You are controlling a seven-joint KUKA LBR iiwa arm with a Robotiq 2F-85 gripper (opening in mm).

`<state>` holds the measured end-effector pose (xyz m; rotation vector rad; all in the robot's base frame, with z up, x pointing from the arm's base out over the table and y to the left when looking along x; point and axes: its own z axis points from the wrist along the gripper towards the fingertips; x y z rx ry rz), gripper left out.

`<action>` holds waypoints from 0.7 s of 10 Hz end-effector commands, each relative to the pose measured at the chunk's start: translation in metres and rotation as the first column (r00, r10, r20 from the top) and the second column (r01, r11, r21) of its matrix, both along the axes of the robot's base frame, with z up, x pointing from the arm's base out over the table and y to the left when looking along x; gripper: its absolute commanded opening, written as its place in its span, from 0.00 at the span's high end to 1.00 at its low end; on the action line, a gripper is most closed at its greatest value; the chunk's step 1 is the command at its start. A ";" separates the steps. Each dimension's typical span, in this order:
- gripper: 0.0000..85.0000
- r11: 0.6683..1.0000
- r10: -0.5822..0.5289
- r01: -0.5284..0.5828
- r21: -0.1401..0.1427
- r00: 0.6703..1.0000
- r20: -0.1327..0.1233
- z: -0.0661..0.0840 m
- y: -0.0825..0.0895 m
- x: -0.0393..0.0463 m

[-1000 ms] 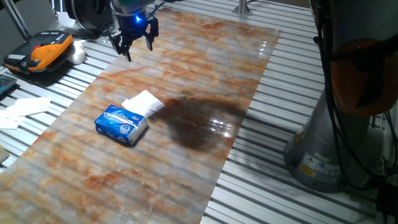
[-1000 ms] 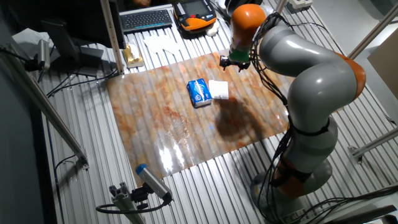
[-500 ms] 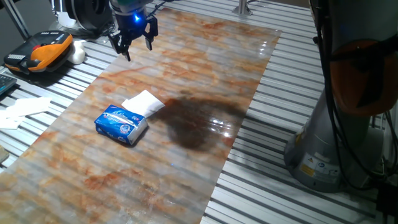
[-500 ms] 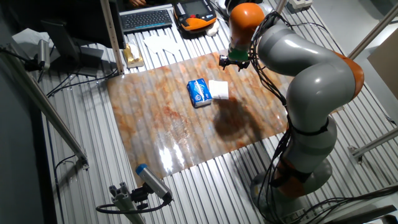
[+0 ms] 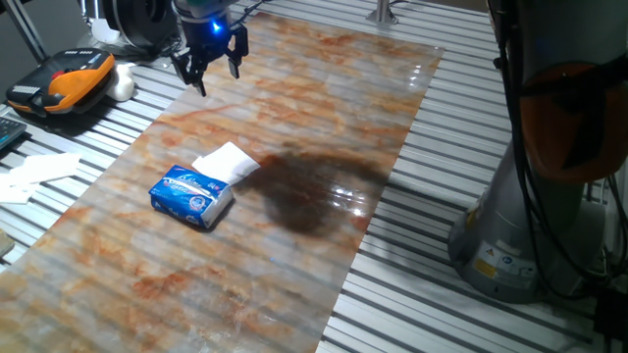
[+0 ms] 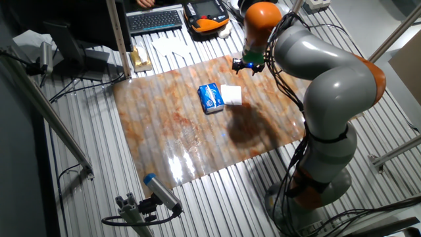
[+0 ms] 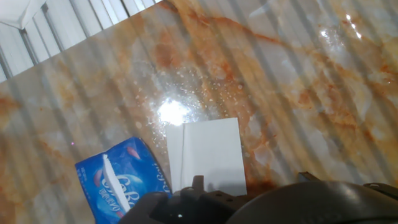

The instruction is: Pull out a napkin

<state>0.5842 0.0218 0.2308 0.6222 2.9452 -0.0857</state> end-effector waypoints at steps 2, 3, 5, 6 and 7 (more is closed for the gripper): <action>0.20 1.000 0.010 -0.010 -0.005 1.000 0.006 -0.001 -0.003 -0.0019; 0.20 1.000 0.018 -0.018 -0.003 1.000 0.012 -0.004 -0.005 -0.0043; 0.20 0.999 0.034 -0.035 0.003 0.999 0.021 -0.006 -0.011 -0.0100; 0.20 0.999 0.034 -0.035 0.003 0.999 0.021 -0.005 -0.010 -0.0113; 0.20 0.999 0.032 -0.033 0.025 0.999 0.015 -0.003 -0.008 -0.0118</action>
